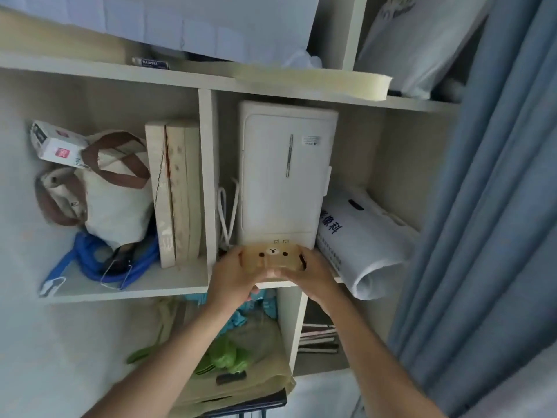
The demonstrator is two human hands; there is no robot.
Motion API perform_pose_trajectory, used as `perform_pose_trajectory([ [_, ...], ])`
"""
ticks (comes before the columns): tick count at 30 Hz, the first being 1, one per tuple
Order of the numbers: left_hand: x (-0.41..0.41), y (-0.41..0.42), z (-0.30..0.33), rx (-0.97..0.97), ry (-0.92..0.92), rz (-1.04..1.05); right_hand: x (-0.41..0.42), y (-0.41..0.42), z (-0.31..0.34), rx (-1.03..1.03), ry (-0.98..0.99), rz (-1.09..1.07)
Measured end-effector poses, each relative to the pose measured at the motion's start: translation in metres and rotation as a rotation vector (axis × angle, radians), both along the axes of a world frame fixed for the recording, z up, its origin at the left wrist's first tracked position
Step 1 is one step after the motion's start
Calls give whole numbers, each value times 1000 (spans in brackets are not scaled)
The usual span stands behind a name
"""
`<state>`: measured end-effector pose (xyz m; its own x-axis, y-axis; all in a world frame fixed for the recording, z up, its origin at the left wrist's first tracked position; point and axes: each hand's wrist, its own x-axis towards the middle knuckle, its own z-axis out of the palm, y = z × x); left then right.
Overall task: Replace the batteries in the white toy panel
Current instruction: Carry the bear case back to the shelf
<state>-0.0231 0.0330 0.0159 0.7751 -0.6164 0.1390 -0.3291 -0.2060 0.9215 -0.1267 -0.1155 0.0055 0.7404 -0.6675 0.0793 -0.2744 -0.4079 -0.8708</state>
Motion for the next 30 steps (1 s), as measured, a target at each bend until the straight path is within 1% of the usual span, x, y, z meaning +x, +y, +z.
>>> perform_pose_trajectory([
  [4,3,-10,-8,70,-140,59,5,-18,-1,20,73,44],
  [7,6,-15,-12,127,-181,74,-4,-22,11,84,122,71],
  [9,6,-16,-12,134,-194,72,-12,-23,20,120,96,52],
  [12,4,-16,-11,113,-160,91,-13,-27,16,116,64,24],
  [17,1,-17,-13,81,-137,114,1,-26,11,-3,141,-65],
  [20,0,-17,-14,44,-130,122,4,-26,7,-35,124,-78],
  [22,-3,-17,-14,19,-120,123,1,-29,2,-18,102,-40],
  [26,1,-20,-22,-27,-99,122,-2,-29,-2,-30,129,58],
  [28,4,-22,-26,-37,-90,143,-4,-31,-1,8,128,58],
  [30,4,-22,-26,-39,-85,150,0,-33,-2,78,98,0],
])
